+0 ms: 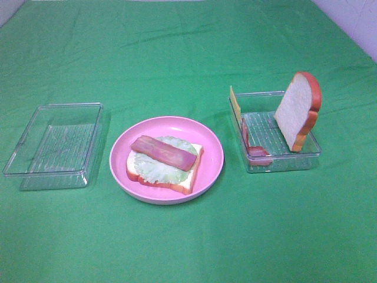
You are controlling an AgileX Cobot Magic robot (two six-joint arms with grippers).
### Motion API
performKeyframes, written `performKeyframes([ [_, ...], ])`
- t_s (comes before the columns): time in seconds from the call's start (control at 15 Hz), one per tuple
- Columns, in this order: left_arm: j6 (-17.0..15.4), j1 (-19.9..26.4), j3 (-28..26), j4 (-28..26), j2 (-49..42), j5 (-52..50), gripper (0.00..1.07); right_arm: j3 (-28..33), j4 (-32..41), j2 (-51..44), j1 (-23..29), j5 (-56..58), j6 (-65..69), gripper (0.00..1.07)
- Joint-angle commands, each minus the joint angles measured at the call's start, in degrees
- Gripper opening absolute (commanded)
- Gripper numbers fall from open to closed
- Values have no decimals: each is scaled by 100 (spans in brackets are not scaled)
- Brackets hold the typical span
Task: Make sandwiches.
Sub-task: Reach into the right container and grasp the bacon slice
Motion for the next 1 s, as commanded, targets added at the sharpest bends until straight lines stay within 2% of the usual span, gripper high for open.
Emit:
performKeyframes([
  [0.07, 120, -17, 29, 6, -344, -34, 79, -86, 229, 241, -17, -602, 74, 76],
  [0.33, 120, -17, 34, -6, -527, -34, 79, -86, 877, 1765, -17, -1553, -132, 76],
  [0.47, 212, -17, 34, -86, -527, -34, 79, -264, 1478, 3105, -17, -1896, -579, 76],
  [0.67, 223, -17, 34, -103, -533, -34, 79, -1209, 2441, 5185, -6, -1324, -1536, 76],
  [0.87, 223, -17, 34, -103, -539, -34, 79, -2166, 2922, 6583, -6, -745, -1845, 76],
  [1.0, 223, -17, 34, -103, -539, -34, 79, -2836, 2842, 7489, 218, -619, -1833, 76],
])
